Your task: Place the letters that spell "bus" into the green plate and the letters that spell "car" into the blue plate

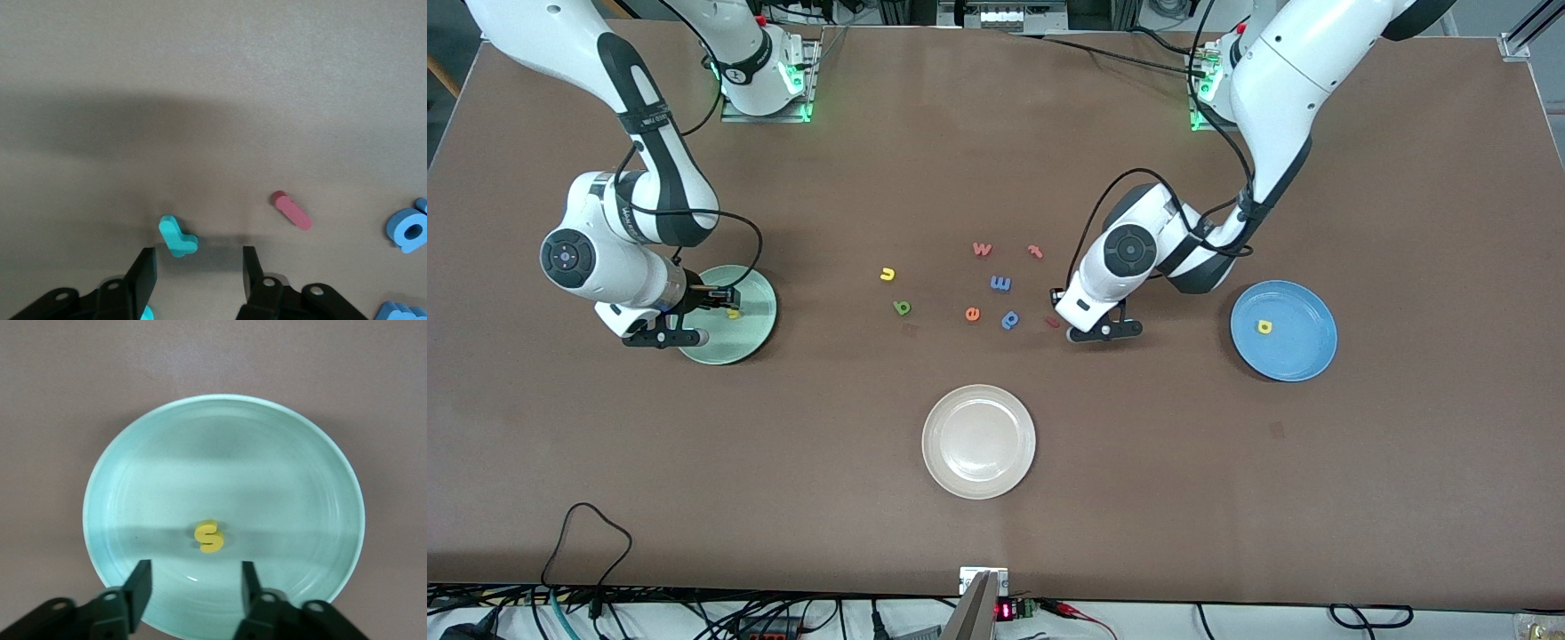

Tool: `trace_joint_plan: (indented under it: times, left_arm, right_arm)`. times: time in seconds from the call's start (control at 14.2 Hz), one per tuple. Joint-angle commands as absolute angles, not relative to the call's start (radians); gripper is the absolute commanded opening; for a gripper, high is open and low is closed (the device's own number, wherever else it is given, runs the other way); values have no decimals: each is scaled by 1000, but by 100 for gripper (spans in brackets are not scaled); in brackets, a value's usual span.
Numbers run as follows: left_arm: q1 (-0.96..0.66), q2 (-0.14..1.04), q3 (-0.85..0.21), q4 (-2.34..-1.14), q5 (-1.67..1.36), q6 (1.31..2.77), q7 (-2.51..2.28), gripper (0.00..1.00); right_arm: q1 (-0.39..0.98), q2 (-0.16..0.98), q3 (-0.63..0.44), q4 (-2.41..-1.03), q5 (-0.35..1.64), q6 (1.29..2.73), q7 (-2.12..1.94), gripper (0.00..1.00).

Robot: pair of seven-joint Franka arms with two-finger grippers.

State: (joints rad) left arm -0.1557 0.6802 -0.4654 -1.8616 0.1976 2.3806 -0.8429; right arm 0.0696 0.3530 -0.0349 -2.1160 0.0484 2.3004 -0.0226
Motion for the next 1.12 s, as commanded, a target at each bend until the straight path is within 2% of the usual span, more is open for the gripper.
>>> trace_joint_plan:
  times: [0.0, 0.07, 0.14, 0.35, 0.42, 0.49, 0.56, 0.63, 0.77, 0.84, 1.05]
  left_arm:
    - [-160, 692, -454, -1838, 225, 2372, -857, 46]
    - [-160, 692, -450, -1838, 233, 2368, -856, 44]
    - [-160, 692, -445, -1838, 256, 2368, -857, 44]
    - [-160, 699, -443, -1839, 275, 2370, -859, 44]
    - [-161, 709, -443, -1839, 275, 2373, -859, 44]
    - [-164, 710, -442, -1838, 276, 2375, -859, 38]
    - [-164, 709, -442, -1838, 276, 2375, -858, 28]
    - [-164, 709, -443, -1838, 276, 2375, -857, 18]
    - [-161, 698, -443, -1836, 278, 2365, -853, 7]
    - [-152, 687, -445, -1835, 278, 2352, -850, 6]
    - [-141, 634, -446, -1754, 284, 2113, -781, 6]
  right_arm:
    - [81, 316, -12, -2121, 37, 2293, -23, 100]
    - [95, 308, 1, -2120, 38, 2293, -3, 100]
    - [109, 301, 17, -2121, 38, 2293, 35, 95]
    - [172, 299, 75, -2131, 40, 2292, 158, 64]
    - [193, 301, 87, -2131, 40, 2292, 184, 59]
    - [219, 304, 94, -2132, 40, 2290, 199, 56]
    - [251, 307, 98, -2132, 40, 2290, 209, 52]
    - [282, 311, 100, -2132, 41, 2290, 231, 51]
    - [340, 331, 103, -2132, 43, 2296, 334, 51]
    - [360, 347, 103, -2131, 43, 2304, 365, 51]
    - [405, 385, 103, -2131, 44, 2347, 443, 52]
